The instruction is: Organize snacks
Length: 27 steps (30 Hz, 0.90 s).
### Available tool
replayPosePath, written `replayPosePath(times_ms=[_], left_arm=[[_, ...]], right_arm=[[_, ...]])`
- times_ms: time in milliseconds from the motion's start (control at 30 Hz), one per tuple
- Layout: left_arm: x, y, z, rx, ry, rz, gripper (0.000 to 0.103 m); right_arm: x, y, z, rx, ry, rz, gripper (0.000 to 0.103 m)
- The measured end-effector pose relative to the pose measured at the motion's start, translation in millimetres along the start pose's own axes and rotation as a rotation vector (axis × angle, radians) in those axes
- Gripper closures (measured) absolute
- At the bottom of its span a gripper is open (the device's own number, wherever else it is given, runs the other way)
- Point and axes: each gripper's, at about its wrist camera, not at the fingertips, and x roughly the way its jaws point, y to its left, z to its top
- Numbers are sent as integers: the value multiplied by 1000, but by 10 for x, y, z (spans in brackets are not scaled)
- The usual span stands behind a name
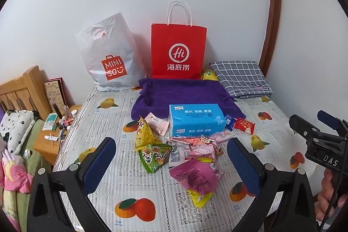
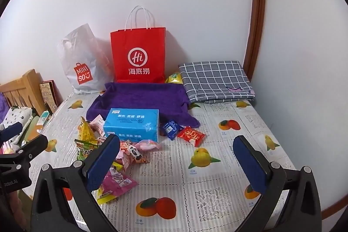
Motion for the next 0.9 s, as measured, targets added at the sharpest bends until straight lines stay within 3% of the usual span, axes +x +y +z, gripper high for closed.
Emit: replayPosePath(times_ms=[900], left_arm=[[-44,16,9,1,-6,-5,0]], right_arm=[[-13,23,-3,5,2,12,1]])
